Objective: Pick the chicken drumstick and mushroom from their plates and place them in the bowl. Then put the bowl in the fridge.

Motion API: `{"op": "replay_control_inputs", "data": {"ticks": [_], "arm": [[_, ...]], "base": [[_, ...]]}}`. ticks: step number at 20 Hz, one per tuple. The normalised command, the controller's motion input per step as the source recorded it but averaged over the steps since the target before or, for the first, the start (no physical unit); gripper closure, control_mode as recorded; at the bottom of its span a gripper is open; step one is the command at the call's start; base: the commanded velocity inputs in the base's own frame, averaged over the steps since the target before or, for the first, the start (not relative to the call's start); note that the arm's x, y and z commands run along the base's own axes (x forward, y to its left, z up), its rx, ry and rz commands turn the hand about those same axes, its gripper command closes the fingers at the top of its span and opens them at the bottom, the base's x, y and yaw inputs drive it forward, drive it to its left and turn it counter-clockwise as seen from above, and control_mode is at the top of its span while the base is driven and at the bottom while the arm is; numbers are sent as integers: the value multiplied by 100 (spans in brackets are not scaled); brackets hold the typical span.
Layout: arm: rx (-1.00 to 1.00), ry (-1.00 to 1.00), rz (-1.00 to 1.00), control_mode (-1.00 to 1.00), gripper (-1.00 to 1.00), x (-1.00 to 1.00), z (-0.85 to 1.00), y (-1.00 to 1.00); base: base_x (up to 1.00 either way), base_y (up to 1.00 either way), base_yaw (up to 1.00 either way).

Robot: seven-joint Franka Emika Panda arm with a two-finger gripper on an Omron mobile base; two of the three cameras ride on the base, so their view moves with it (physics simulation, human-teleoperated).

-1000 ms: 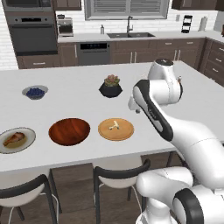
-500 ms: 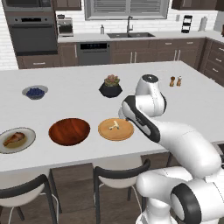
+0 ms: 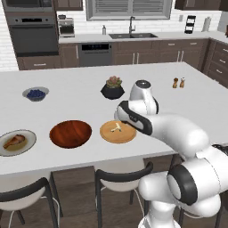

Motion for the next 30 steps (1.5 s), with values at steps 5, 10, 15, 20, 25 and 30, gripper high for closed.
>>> {"op": "replay_control_inputs", "data": {"ticks": [5, 10, 15, 20, 25, 30], "arm": [[0, 5, 0, -100, -100, 47, -37, 18], [0, 10, 0, -100, -100, 45, -40, 16], [0, 6, 0, -100, -100, 37, -33, 5], [0, 2, 0, -100, -100, 41, -31, 0], [-2, 0, 0, -100, -100, 31, -41, 0], [-1, 0, 0, -100, -100, 44, -28, 1]], "base": [[0, 0, 0], [0, 0, 0], [0, 0, 0], [0, 0, 0], [0, 0, 0], [0, 0, 0]]}}
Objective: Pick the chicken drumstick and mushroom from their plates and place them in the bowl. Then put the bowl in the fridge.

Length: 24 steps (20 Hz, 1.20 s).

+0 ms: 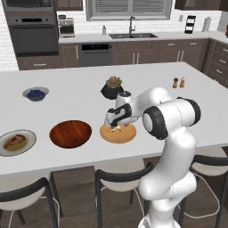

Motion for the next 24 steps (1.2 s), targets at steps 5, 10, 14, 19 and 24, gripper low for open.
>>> {"op": "replay_control_inputs", "data": {"ticks": [5, 10, 14, 19, 24], "arm": [[0, 0, 0, -100, -100, 37, -14, 0], [0, 0, 0, -100, -100, 0, -21, 0], [0, 0, 0, -100, -100, -4, -25, 0], [0, 0, 0, -100, 100, 0, -15, 0], [0, 0, 0, -100, 100, 0, 0, 0]], "base": [[0, 0, 0], [0, 0, 0], [0, 0, 0], [0, 0, 0], [0, 0, 0]]}}
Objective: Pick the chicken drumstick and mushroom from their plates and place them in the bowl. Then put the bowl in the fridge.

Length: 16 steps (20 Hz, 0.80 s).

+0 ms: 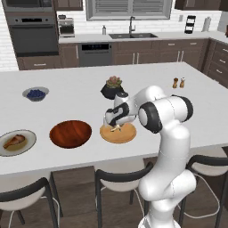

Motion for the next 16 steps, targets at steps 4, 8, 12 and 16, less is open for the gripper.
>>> {"op": "replay_control_inputs", "data": {"ticks": [4, 8, 12, 16], "arm": [[0, 0, 0, -100, 100, -1, 2, 0], [0, 0, 0, -100, 100, -27, 35, 0], [0, 2, -1, -100, 100, -29, 65, 19], [0, 9, -3, -100, 100, -33, 69, 49]], "base": [[0, 0, 0], [0, 0, 0], [0, 0, 0], [0, 0, 0]]}}
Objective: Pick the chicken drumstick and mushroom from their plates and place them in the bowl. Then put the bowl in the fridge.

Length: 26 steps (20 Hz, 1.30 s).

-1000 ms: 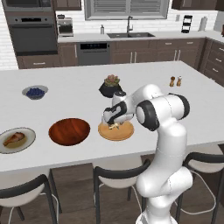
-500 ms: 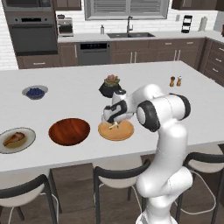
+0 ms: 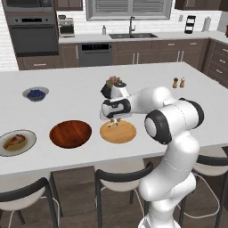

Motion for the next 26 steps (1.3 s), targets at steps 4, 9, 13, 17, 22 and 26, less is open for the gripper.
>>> {"op": "replay_control_inputs", "data": {"ticks": [4, 9, 13, 17, 22, 26], "arm": [[0, 5, 0, -100, 100, -17, 35, 60], [0, 2, 0, -100, 100, 0, 11, 81], [-1, 2, 0, -100, 100, -3, 0, 93], [0, 2, 0, -100, 100, -9, 0, 75], [0, 0, 0, -100, 100, 0, -22, 64], [0, 0, 0, -100, 100, 0, -28, 20]], "base": [[0, 0, 0], [0, 0, 0], [0, 0, 0], [0, 0, 0], [0, 0, 0], [0, 0, 0]]}}
